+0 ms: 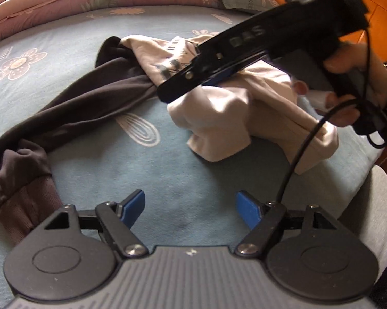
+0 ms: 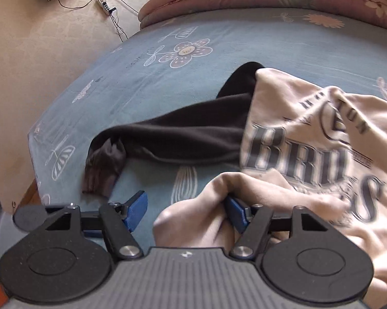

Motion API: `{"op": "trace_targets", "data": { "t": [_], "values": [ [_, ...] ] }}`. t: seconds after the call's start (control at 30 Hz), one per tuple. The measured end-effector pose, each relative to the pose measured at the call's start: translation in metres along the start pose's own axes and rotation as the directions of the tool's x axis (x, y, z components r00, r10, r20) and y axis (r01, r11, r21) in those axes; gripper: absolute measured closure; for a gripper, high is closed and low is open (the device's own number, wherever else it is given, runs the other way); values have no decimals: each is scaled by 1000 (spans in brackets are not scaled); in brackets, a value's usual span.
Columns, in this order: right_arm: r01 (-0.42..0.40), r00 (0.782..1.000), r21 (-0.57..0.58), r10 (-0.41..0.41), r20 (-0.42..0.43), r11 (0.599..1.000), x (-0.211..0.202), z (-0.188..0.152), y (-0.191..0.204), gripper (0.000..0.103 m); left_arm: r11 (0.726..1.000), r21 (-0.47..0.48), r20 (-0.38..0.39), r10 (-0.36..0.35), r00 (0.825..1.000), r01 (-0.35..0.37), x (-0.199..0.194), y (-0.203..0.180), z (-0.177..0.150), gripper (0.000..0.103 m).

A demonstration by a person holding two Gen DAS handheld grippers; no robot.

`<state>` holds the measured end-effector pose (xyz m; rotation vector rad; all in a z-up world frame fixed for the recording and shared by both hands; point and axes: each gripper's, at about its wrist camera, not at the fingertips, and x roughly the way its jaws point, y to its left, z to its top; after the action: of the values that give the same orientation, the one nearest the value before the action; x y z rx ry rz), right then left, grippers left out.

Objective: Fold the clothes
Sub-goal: 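Move the open right tool to the beige hoodie hem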

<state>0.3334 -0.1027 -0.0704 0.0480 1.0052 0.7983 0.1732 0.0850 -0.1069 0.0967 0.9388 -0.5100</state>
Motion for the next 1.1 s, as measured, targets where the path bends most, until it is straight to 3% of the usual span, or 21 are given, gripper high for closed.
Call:
{"op": "trace_targets", "data": {
  "t": [0.13, 0.33, 0.47, 0.57, 0.7, 0.83, 0.9, 1.07, 1.1],
  "values": [
    [1, 1000, 8, 0, -20, 1000, 0, -1, -6, 31, 1000, -23, 8, 7, 1000, -7, -2, 9, 2, 25],
    [32, 999, 1, -32, 33, 999, -78, -44, -11, 30, 1000, 12, 17, -4, 1000, 4, -5, -1, 8, 25],
    [96, 993, 94, -101, 54, 991, -126, -87, -33, 29, 998, 60, 26, -21, 999, 19, -6, -20, 15, 25],
    [89, 992, 235, -109, 70, 968, -149, -125, -58, 29, 996, 81, 31, -40, 999, 37, -6, -35, 19, 25],
    [17, 994, 464, -64, 87, 886, -154, -179, -92, 28, 993, 99, 22, -63, 998, 61, -4, -52, 22, 25],
    [-88, 993, 598, 20, 119, 797, -138, -214, -108, 28, 993, 99, 5, -72, 997, 71, 1, -58, 23, 25],
    [-159, 982, 616, 60, 178, 772, -131, -219, -112, 25, 993, 92, -4, -72, 997, 72, 4, -59, 23, 25],
    [-345, 930, 686, 134, 342, 640, -111, -212, -136, 23, 995, 76, -18, -60, 998, 61, 10, -53, 25, 25],
    [-350, 927, 692, 129, 351, 632, -108, -209, -137, 25, 996, 73, -17, -60, 998, 61, 10, -52, 25, 25]
  ]
}}
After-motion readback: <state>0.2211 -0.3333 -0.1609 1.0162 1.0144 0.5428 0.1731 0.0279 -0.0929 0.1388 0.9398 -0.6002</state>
